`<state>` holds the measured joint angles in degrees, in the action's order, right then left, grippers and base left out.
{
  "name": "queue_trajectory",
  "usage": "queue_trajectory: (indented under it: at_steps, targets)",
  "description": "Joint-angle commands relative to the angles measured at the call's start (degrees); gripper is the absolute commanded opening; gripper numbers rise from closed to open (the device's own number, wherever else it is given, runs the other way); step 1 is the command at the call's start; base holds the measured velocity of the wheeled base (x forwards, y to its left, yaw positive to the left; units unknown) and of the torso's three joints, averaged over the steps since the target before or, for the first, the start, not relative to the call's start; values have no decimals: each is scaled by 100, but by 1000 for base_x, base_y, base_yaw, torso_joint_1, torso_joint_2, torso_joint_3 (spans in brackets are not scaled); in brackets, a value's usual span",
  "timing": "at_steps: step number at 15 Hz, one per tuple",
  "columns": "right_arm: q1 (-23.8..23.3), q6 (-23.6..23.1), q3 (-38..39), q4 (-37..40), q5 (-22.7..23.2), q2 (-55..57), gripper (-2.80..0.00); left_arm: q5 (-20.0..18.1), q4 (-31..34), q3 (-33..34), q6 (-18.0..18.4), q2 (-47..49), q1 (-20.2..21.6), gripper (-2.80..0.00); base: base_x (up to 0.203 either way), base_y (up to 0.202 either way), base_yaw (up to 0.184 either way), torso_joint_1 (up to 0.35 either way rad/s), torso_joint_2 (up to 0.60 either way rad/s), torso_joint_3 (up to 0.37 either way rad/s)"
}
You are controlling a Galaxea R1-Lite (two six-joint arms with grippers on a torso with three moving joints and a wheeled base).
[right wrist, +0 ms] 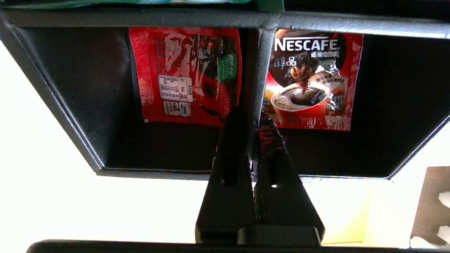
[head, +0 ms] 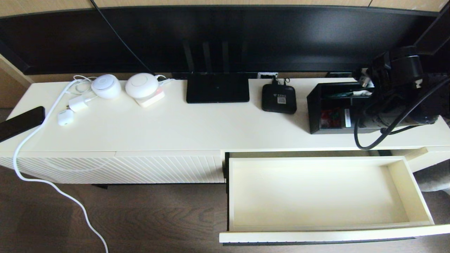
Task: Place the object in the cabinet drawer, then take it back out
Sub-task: Take the storage box out of the drawer and put it on the table
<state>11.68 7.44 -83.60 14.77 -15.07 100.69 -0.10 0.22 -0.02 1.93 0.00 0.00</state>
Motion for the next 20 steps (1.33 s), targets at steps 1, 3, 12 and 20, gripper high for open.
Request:
queue_trajectory:
  at_steps: [1,3,12,20]
  targets:
    - [1,3,2,8,-8,-32,-280,1,4,-6,1,4,0,-280,0,0,0,0,0,0]
    - [1,11,7,9,4,-50,-280,1,4,-6,1,9,0,-280,0,0,0,0,0,0]
    - [1,-28,2,-75,-128,29,-280,1,4,2,1,9,0,-280,0,0,0,0,0,0]
    - [1,-14,-78,-89,-102,-190,0,1,3,2,1,9,0,-280,0,0,0,0,0,0]
